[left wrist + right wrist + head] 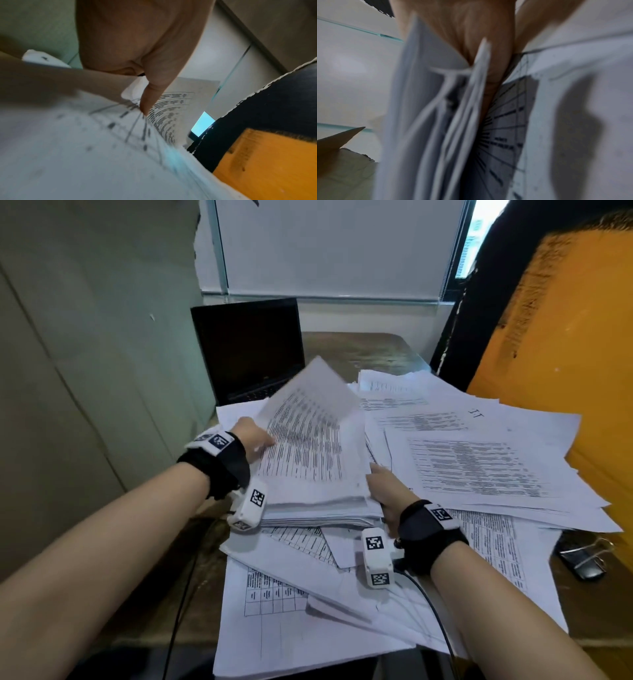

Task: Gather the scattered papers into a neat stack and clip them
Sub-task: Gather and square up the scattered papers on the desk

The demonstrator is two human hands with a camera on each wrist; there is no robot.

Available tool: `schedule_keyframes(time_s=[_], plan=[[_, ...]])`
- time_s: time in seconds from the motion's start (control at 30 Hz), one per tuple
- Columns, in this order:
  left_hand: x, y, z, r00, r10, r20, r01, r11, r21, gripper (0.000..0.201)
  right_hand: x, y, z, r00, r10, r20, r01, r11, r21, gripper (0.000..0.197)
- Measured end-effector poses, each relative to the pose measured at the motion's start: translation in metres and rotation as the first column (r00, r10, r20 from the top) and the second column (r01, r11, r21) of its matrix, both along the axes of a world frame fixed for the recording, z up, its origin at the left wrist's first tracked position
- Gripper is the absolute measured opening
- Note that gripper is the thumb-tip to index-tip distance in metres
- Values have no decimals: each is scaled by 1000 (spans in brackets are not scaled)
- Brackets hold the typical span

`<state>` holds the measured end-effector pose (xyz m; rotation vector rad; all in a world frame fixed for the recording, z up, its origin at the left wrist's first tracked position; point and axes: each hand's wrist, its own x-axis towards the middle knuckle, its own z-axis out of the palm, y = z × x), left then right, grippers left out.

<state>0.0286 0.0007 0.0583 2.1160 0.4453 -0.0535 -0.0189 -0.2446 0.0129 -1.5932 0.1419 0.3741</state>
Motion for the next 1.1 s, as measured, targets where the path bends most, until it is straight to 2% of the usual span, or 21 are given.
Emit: schedule_keyframes(time_s=[0.1, 0.13, 0.2, 0.23, 0.3, 0.4, 0.47, 0.53, 0.6, 0.63, 0.7, 0.73, 0.8, 0.87, 0.93, 0.97, 1.03, 1.1], plan=[[-1, -2, -8, 988, -70, -135, 94, 980, 177, 52, -3, 1, 6, 1000, 13, -8, -13, 997, -71, 28], [-4, -4, -7, 982, -70, -178, 113, 962, 248, 66, -1, -1, 5, 1000, -8, -5, 8, 997, -75, 29], [-8, -6, -9, 973, -50, -224, 124, 935, 332, 90, 0, -1, 8, 994, -82, -70, 84, 996, 34, 26], [-10, -7, -11, 972, -62, -227, 145, 916, 375, 93, -2, 0, 11, 993, -77, -88, 78, 997, 6, 30], [-8, -10, -19, 966, -99, -238, 191, 893, 407, 90, 1, 2, 9, 998, -23, -54, 17, 994, -108, 51], [-12, -24, -28, 928, -155, -337, 295, 860, 417, 107, 12, 6, 6, 997, 61, -39, -67, 985, -160, 67], [-14, -28, -31, 922, -166, -349, 312, 851, 423, 118, 15, 7, 5, 994, 105, -26, -108, 974, -201, 67], [-11, -25, -30, 922, -185, -340, 315, 869, 382, 122, 16, 8, 3, 997, 64, 39, -52, 965, -257, 49], [-2, -9, -29, 940, -155, -304, 243, 930, 276, 118, 17, 6, -5, 999, 11, 51, -1, 981, -192, 31], [1, 1, -27, 962, -94, -255, 158, 956, 247, 114, 14, 5, -4, 999, 8, 33, -3, 988, -152, 32], [7, 26, -24, 985, 119, -128, -87, 969, 232, 105, 10, 2, -2, 1000, -9, -24, 8, 999, -43, 40], [8, 40, -23, 968, 242, -60, -227, 955, 188, 100, 12, 1, -1, 999, -20, -40, 19, 1000, -21, 45], [9, 60, -27, 921, 388, -27, -386, 921, 45, 89, 10, 1, 7, 998, -53, -46, 49, 996, -77, 63], [13, 69, -35, 920, 390, -34, -391, 909, -146, 68, 8, -1, 10, 1000, -12, -22, 10, 995, -97, 69], [12, 63, -38, 927, 374, 24, -337, 860, -384, 40, -3, 0, 19, 999, 11, -35, -12, 1000, -14, 57], [9, 56, -37, 935, 353, 41, -296, 837, -460, 36, -9, 2, 22, 999, 10, -44, -9, 999, 38, 48], [12, 45, -39, 960, 275, 58, -222, 868, -443, 37, -4, -2, 14, 997, 29, -65, -23, 996, 83, 30], [12, 36, -27, 965, 228, 129, -178, 931, -318, 34, 0, -3, 7, 997, 29, -69, -22, 994, 104, 29]])
